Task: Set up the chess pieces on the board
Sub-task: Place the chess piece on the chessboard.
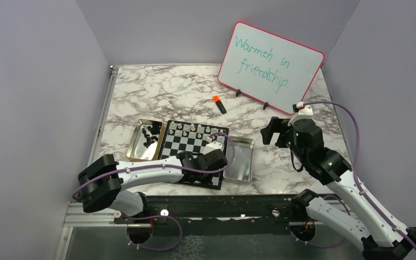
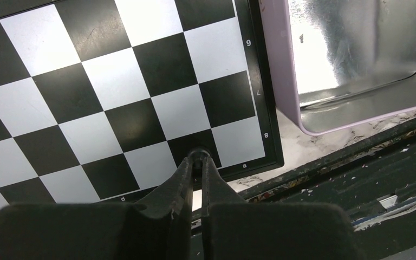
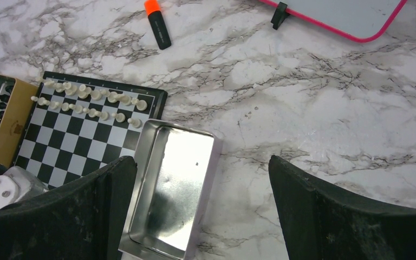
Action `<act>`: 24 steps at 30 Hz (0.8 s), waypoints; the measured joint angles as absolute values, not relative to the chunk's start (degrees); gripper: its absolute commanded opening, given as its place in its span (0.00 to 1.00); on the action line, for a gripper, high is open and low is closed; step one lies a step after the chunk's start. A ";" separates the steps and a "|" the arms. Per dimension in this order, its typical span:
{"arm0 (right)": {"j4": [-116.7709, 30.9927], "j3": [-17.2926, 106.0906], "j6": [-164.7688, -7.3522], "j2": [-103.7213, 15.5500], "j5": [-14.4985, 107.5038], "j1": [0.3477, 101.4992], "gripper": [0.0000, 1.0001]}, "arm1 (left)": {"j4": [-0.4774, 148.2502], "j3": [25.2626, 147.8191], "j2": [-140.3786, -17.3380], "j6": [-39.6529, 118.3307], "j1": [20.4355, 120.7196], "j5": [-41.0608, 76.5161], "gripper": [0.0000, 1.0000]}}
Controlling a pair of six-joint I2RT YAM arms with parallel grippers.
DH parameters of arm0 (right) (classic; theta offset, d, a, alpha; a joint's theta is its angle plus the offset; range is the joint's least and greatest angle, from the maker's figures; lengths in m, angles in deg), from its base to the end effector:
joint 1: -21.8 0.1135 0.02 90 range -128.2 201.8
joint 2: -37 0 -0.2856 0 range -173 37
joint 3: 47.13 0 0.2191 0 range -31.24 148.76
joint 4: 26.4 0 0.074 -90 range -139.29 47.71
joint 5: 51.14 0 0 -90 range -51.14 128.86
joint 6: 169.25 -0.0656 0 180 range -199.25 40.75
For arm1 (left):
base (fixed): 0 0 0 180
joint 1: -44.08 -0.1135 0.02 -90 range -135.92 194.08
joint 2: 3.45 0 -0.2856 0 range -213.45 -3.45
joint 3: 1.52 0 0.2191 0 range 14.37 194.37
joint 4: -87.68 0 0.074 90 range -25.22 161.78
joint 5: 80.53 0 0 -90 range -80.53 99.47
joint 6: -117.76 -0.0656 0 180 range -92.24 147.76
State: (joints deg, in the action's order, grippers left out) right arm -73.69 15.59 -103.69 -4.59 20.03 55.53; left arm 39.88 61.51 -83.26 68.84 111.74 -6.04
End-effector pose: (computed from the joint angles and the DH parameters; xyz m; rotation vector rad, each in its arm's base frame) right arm 0.1223 0.0562 0.3221 0.0440 2.0149 0.3165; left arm 0.1067 -0.2136 0.2074 0.5307 2.6014 -0.2759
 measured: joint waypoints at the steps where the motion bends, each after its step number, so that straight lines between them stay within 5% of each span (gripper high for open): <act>1: -73.69 15.59 -103.69 -4.59 20.03 55.53 0.97 | 39.86 61.51 -83.26 68.84 111.74 -6.06 0.14; 10: -73.69 15.57 -103.78 -4.65 20.08 55.53 0.97 | 38.79 63.69 -83.26 68.31 112.09 -6.48 0.28; 24: -73.06 13.10 -105.62 -4.68 22.79 55.53 0.96 | 37.87 74.25 -83.24 62.61 107.47 -10.35 0.29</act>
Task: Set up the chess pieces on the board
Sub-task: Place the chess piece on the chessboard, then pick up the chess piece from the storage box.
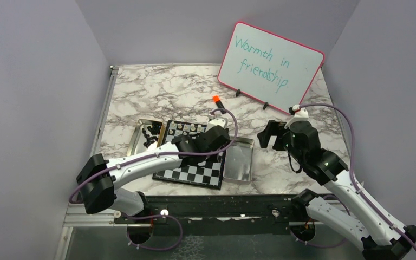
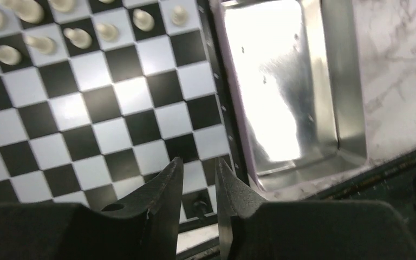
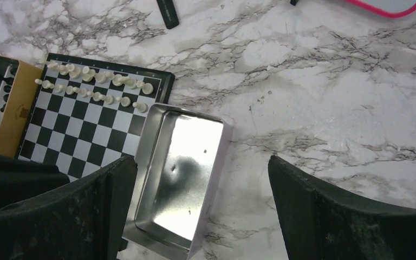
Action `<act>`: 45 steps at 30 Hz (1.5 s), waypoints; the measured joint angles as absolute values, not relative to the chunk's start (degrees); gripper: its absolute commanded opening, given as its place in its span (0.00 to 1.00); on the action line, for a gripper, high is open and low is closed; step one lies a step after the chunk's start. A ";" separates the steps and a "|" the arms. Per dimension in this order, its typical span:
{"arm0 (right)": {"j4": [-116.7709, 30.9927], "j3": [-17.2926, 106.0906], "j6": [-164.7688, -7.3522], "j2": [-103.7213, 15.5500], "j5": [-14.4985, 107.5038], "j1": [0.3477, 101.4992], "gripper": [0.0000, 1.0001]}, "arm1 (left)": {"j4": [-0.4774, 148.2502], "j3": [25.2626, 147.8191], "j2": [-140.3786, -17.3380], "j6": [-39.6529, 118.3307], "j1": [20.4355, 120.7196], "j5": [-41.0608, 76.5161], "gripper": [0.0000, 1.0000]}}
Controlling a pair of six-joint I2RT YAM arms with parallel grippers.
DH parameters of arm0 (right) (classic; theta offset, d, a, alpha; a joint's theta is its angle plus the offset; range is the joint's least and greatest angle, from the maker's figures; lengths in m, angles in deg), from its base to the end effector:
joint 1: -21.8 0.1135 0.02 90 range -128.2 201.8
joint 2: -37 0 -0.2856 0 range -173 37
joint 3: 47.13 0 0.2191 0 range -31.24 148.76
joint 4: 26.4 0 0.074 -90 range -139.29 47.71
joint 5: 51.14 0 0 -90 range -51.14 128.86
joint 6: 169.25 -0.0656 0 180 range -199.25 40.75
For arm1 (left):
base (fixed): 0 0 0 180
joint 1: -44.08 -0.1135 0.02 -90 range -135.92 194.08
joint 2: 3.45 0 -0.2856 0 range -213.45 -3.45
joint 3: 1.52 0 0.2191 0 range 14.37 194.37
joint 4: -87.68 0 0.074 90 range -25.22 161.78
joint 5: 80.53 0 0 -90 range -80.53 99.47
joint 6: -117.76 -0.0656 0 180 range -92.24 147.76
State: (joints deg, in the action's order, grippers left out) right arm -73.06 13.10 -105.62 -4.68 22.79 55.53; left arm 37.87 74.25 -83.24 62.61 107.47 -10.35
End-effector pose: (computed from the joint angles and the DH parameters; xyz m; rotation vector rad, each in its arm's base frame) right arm 0.1226 0.0600 0.3086 0.0416 2.0600 0.3655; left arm 0.1399 -0.2297 0.2697 0.4697 2.4153 -0.3257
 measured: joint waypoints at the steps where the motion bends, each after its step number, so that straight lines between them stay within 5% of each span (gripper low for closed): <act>1: -72.90 12.82 -105.81 -4.68 23.27 55.53 0.96 | 37.83 74.86 -83.26 61.65 105.51 -10.24 0.29; 23: -69.32 10.15 -106.69 -4.46 29.63 55.53 0.96 | 42.16 77.68 -84.33 45.32 51.52 -2.72 0.30; 45: -68.01 9.71 -107.32 -3.93 30.68 55.53 0.96 | 47.27 77.68 -98.78 43.46 40.94 1.11 0.26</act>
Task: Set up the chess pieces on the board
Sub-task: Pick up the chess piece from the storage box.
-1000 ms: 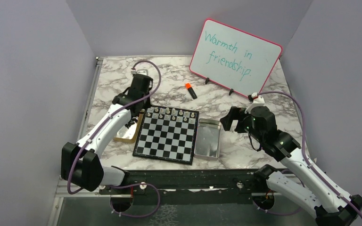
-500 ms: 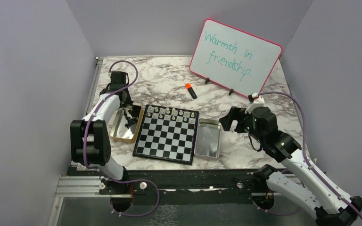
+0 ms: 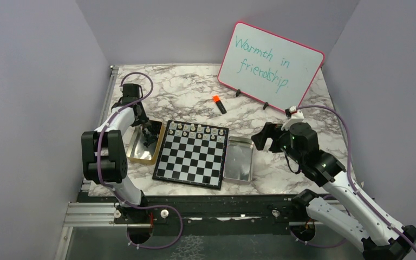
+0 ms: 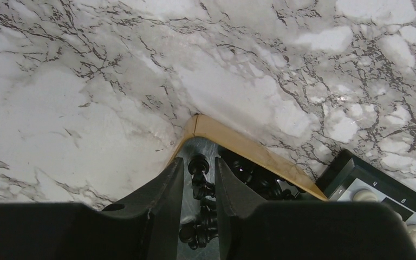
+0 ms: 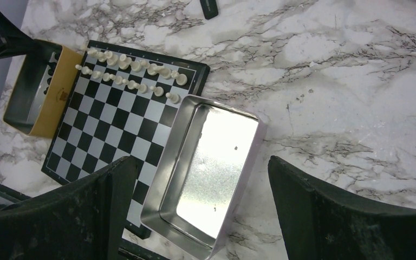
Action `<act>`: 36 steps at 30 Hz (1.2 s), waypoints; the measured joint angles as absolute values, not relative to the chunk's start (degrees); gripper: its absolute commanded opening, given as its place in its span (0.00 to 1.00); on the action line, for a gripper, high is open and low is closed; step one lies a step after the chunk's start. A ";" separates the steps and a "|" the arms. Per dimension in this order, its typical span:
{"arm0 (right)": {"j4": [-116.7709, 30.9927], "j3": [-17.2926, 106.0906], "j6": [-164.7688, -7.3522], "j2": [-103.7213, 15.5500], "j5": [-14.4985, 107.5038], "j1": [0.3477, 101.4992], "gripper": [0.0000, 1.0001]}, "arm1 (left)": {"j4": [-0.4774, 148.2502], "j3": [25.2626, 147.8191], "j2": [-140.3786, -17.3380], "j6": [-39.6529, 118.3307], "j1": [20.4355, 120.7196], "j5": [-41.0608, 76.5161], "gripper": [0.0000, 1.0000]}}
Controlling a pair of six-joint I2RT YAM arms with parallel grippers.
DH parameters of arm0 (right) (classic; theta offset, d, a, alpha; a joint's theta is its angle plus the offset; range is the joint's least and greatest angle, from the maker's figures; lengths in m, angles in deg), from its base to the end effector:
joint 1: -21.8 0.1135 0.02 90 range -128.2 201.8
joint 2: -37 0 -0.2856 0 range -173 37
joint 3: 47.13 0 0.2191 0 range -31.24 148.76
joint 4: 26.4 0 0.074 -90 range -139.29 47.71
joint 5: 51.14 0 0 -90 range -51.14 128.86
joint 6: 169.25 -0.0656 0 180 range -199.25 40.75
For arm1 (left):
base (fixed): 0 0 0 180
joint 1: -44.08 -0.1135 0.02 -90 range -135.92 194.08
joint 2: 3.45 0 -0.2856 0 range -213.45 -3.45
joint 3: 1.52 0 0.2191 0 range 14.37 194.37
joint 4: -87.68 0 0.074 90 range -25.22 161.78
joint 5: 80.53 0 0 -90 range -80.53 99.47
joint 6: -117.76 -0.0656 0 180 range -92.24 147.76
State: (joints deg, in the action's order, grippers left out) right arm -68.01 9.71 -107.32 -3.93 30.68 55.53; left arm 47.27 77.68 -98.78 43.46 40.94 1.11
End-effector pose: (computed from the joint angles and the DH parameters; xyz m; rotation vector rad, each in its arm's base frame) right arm 0.1217 0.0700 0.3004 -0.0092 2.0565 0.5371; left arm 0.3326 0.0278 0.2211 -0.4716 2.5008 0.1012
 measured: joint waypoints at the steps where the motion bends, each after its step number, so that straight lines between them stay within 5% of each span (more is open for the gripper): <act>1: -67.99 9.71 -107.32 -3.93 30.68 55.53 0.96 | 47.27 77.68 -98.82 43.40 40.92 1.13 0.26; 36: -67.79 9.50 -107.32 -4.61 30.65 55.53 0.96 | 47.20 75.93 -98.82 43.18 40.94 2.42 0.23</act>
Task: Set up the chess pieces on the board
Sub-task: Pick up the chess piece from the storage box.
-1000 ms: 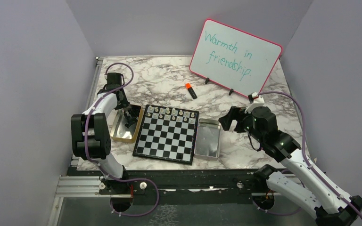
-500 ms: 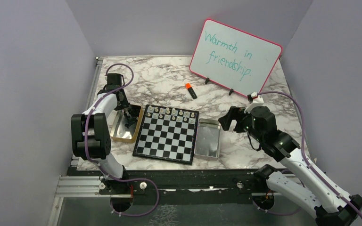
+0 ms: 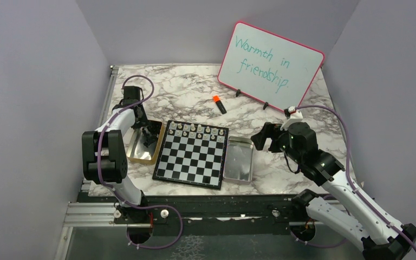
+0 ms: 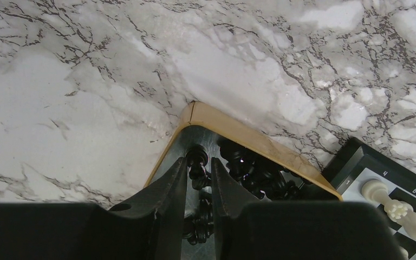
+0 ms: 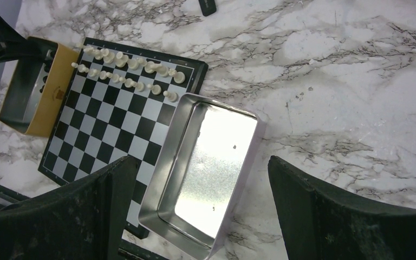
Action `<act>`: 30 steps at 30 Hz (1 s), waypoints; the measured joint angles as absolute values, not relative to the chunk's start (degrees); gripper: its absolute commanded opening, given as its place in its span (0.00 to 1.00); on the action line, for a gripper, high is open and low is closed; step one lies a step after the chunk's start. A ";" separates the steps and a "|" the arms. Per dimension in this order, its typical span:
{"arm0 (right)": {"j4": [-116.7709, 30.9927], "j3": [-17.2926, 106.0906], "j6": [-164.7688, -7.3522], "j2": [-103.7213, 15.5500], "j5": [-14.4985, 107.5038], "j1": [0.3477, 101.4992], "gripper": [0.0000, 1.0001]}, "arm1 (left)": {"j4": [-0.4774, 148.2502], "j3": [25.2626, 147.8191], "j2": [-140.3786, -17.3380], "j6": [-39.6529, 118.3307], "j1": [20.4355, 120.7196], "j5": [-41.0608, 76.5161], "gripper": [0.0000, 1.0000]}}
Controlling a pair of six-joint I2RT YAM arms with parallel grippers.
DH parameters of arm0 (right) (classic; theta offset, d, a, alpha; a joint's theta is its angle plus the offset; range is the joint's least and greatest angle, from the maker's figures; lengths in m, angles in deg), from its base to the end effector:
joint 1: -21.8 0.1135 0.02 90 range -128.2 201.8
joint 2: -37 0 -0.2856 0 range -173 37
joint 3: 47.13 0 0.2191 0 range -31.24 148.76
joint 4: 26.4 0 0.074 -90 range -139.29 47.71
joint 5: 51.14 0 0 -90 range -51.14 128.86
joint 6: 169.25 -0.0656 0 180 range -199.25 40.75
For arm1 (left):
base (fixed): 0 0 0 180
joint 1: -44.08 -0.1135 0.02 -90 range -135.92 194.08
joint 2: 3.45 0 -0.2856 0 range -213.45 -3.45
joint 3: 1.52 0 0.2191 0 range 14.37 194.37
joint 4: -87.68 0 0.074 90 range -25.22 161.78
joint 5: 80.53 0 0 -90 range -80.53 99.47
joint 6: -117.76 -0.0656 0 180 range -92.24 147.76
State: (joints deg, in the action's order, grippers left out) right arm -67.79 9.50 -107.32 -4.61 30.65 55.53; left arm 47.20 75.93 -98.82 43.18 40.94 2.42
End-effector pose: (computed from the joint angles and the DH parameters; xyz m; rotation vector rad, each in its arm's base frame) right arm 0.1238 0.0714 0.2982 -0.0101 2.0676 0.5309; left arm 0.3272 0.0260 0.2120 -0.4604 2.5386 0.0799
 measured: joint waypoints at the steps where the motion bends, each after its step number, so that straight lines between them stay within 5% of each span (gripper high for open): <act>1: -67.79 9.47 -107.32 -4.59 30.65 55.53 0.96 | 47.20 75.93 -98.85 43.20 40.94 2.42 0.23; 13: -67.79 9.06 -107.30 -4.46 30.61 55.53 0.96 | 46.81 75.93 -100.27 43.20 40.94 2.40 0.23; 20: -67.81 9.06 -107.30 -4.46 30.61 55.53 0.96 | 46.35 75.93 -100.55 43.24 41.09 2.42 0.11; 30: -67.83 9.06 -107.30 -4.46 30.59 55.53 0.96 | 44.80 75.98 -98.93 43.16 43.21 2.42 0.07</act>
State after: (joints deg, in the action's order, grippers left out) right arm -67.83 9.06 -107.30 -4.46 30.59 55.53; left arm 44.80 75.98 -98.93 43.16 43.21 2.42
